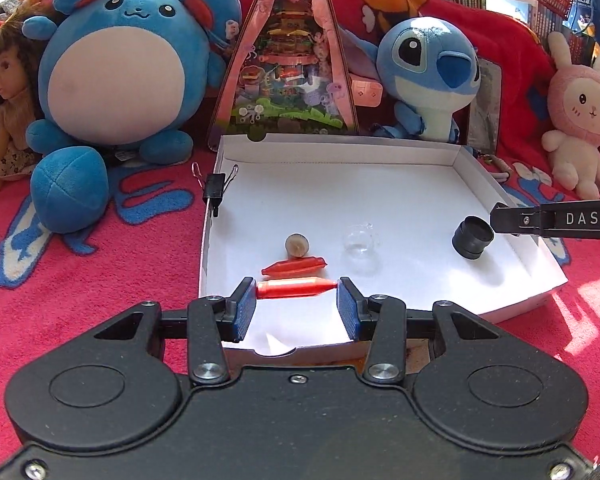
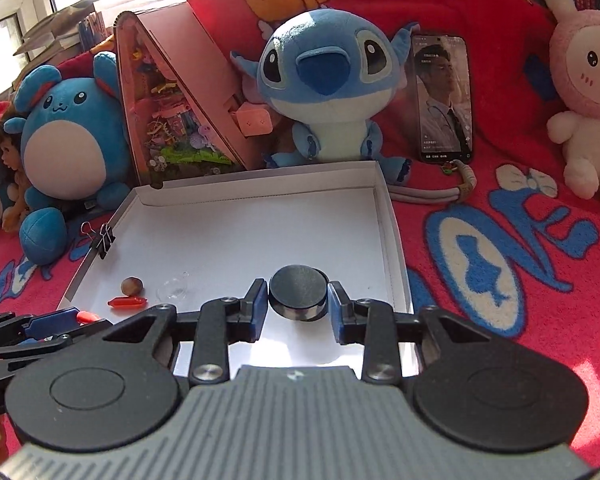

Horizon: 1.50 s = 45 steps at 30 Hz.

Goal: Organize rigid objects
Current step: 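Carry the red crayon and black puck over the white box, then lower and open the left tool to drop the crayon while the right drops the puck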

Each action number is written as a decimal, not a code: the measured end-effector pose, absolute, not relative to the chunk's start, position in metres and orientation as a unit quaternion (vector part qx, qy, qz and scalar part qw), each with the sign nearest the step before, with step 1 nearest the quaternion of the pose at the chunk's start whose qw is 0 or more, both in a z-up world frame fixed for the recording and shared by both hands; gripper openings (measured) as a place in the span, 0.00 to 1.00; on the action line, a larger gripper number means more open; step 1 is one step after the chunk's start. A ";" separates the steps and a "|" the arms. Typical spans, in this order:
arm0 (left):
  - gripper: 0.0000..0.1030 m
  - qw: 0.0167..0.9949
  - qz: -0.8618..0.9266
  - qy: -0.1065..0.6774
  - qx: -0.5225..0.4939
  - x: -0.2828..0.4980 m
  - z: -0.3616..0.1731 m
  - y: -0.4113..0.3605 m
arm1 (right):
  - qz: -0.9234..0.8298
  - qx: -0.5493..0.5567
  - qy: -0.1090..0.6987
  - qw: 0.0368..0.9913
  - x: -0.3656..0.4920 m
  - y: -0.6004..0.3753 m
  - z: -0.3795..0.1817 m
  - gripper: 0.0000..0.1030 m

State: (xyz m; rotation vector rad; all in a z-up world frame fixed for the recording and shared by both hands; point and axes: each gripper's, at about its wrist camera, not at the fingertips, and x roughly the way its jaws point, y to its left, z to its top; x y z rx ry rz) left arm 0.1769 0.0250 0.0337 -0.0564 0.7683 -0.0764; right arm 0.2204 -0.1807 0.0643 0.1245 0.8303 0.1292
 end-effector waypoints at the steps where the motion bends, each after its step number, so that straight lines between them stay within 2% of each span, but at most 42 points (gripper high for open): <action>1: 0.40 0.926 -0.037 0.375 -0.028 0.178 0.033 0.025 | 0.060 0.057 0.405 0.911 0.224 -0.180 0.063 0.37; 13: 0.40 0.924 -0.031 0.380 -0.023 0.189 0.026 0.022 | 0.056 0.024 0.432 0.900 0.245 -0.168 0.055 0.37; 37: 0.41 0.924 -0.027 0.381 -0.014 0.192 0.024 0.019 | 0.047 0.010 0.438 0.898 0.251 -0.166 0.048 0.37; 43: 0.41 0.923 -0.027 0.383 -0.015 0.192 0.021 0.020 | 0.048 0.010 0.435 0.899 0.251 -0.165 0.047 0.41; 44: 0.41 0.923 -0.027 0.383 -0.015 0.192 0.020 0.021 | 0.047 0.007 0.434 0.900 0.251 -0.165 0.047 0.51; 45: 0.41 0.923 -0.027 0.383 -0.016 0.192 0.020 0.021 | 0.047 0.006 0.433 0.900 0.251 -0.164 0.047 0.53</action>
